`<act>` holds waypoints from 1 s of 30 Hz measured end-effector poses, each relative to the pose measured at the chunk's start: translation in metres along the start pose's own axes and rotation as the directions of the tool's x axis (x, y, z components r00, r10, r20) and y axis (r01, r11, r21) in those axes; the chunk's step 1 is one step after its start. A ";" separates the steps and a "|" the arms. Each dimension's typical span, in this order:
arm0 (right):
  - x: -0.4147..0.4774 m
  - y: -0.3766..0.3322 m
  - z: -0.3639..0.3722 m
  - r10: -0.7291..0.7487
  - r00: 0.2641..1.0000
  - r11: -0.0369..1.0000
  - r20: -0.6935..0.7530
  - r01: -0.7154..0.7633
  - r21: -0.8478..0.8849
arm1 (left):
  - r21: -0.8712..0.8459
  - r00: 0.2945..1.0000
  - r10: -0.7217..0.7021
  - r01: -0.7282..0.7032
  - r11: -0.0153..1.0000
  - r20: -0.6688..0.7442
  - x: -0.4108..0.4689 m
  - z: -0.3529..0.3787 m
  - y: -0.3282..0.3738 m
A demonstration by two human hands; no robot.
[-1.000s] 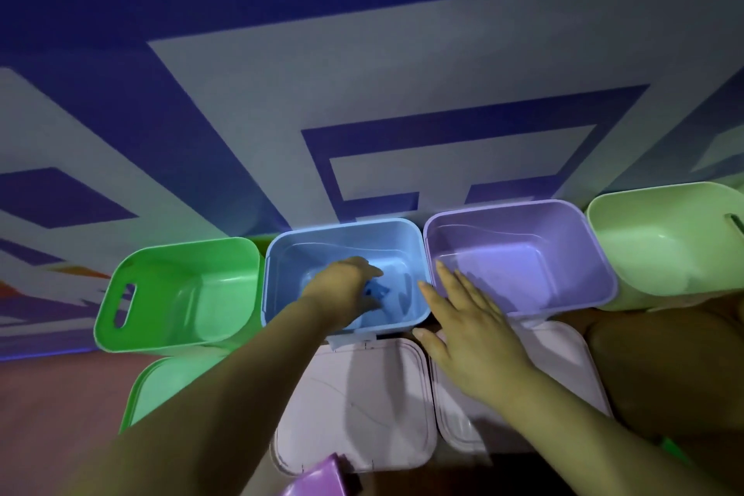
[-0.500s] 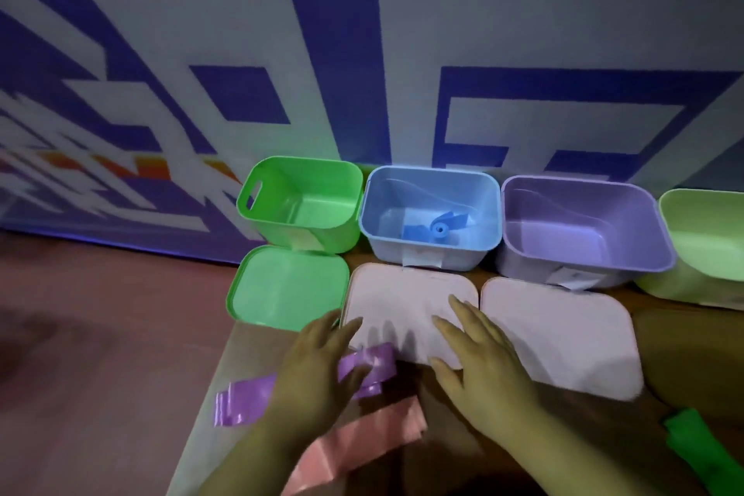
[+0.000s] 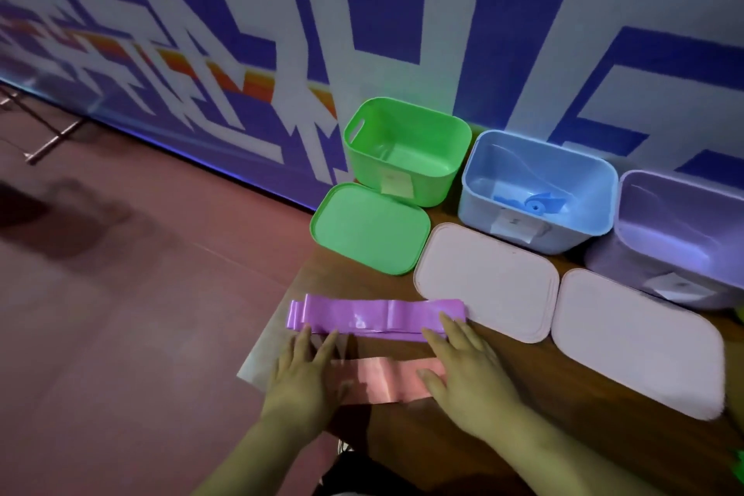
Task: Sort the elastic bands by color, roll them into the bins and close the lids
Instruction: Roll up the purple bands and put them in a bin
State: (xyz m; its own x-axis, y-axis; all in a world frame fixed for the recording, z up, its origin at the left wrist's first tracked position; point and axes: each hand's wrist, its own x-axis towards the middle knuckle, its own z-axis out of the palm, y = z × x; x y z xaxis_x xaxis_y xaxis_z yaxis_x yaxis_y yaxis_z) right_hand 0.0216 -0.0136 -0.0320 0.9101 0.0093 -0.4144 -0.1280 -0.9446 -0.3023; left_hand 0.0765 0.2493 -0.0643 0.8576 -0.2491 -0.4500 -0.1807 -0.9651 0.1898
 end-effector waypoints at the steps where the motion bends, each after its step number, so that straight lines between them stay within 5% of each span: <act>1: 0.006 -0.007 0.001 -0.010 1.000 1.000 0.019 0.010 -0.017 | 0.001 1.000 -0.015 0.015 1.000 0.003 0.001 0.001 -0.009; 12: 0.084 -0.072 0.005 -0.070 0.989 0.994 0.128 0.080 -0.076 | -0.122 0.998 -0.041 0.034 0.992 -0.051 0.032 -0.006 -0.061; 30: 0.197 -0.128 0.008 -0.451 0.888 0.892 0.091 0.451 0.018 | -0.294 0.951 -0.083 -0.009 0.956 -0.299 0.067 -0.001 -0.097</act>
State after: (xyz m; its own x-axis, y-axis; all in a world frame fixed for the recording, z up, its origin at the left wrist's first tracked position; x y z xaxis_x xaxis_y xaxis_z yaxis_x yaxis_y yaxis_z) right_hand 0.2142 0.1120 -0.0823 0.8300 0.4637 -0.3101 0.2890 -0.8329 -0.4719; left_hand 0.1521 0.3265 -0.1120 0.9742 -0.1326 -0.1825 -0.0390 -0.8959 0.4425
